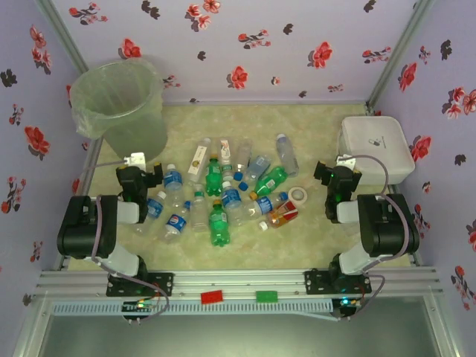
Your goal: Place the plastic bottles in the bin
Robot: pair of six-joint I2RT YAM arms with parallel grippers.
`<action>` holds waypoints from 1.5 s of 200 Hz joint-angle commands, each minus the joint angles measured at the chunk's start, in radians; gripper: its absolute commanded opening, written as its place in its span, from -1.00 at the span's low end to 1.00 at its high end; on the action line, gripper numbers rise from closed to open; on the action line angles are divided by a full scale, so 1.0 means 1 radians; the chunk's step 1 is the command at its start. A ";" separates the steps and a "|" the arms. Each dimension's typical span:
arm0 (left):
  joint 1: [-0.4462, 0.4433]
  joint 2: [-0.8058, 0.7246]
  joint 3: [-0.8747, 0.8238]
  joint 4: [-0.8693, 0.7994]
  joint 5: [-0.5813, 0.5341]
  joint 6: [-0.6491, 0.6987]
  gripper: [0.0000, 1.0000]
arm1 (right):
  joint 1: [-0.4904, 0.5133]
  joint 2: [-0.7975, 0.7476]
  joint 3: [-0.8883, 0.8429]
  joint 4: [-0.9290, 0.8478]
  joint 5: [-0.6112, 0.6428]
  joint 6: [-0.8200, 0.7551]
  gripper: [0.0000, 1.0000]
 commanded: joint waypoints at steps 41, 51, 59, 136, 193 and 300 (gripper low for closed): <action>0.007 -0.010 0.009 0.007 0.009 -0.013 0.99 | -0.002 0.008 0.022 0.008 -0.011 -0.012 0.99; 0.006 -0.009 0.009 0.007 0.009 -0.013 1.00 | -0.002 0.008 0.022 0.008 -0.012 -0.012 0.99; 0.006 -0.010 0.009 0.006 0.009 -0.013 0.99 | -0.003 0.008 0.021 0.008 -0.014 -0.010 0.99; 0.006 -0.009 0.011 0.003 0.010 -0.014 0.99 | -0.008 0.010 0.026 0.000 -0.024 -0.007 0.99; 0.008 -0.010 0.012 0.002 0.015 -0.017 1.00 | -0.011 0.007 0.023 0.003 -0.031 -0.007 0.99; -0.043 -0.345 0.145 -0.509 -0.205 -0.138 0.99 | 0.047 -0.346 0.189 -0.538 0.009 0.070 0.99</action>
